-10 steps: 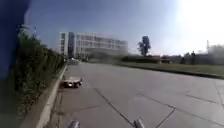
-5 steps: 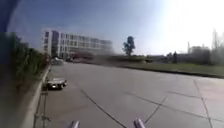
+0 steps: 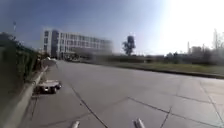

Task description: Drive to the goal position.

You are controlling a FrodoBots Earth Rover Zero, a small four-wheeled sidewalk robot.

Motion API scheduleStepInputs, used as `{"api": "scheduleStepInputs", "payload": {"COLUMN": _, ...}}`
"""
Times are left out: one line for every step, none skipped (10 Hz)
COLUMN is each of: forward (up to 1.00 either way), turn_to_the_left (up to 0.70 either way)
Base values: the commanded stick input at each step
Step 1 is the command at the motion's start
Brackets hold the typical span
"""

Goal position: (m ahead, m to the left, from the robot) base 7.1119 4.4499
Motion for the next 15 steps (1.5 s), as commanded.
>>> {"api": "scheduleStepInputs", "payload": {"forward": 0.70, "turn_to_the_left": 0.00}}
{"api": "scheduleStepInputs", "payload": {"forward": 0.70, "turn_to_the_left": 0.00}}
{"api": "scheduleStepInputs", "payload": {"forward": 0.70, "turn_to_the_left": 0.00}}
{"api": "scheduleStepInputs", "payload": {"forward": 0.70, "turn_to_the_left": 0.03}}
{"api": "scheduleStepInputs", "payload": {"forward": 0.70, "turn_to_the_left": 0.10}}
{"api": "scheduleStepInputs", "payload": {"forward": 0.70, "turn_to_the_left": 0.16}}
{"api": "scheduleStepInputs", "payload": {"forward": 0.70, "turn_to_the_left": 0.35}}
{"api": "scheduleStepInputs", "payload": {"forward": 0.70, "turn_to_the_left": 0.35}}
{"api": "scheduleStepInputs", "payload": {"forward": 0.70, "turn_to_the_left": 0.35}}
{"api": "scheduleStepInputs", "payload": {"forward": 0.70, "turn_to_the_left": 0.35}}
{"api": "scheduleStepInputs", "payload": {"forward": 0.70, "turn_to_the_left": 0.35}}
{"api": "scheduleStepInputs", "payload": {"forward": 0.70, "turn_to_the_left": 0.35}}
{"api": "scheduleStepInputs", "payload": {"forward": 0.70, "turn_to_the_left": 0.28}}
{"api": "scheduleStepInputs", "payload": {"forward": 0.70, "turn_to_the_left": 0.03}}
{"api": "scheduleStepInputs", "payload": {"forward": 0.70, "turn_to_the_left": 0.09}}
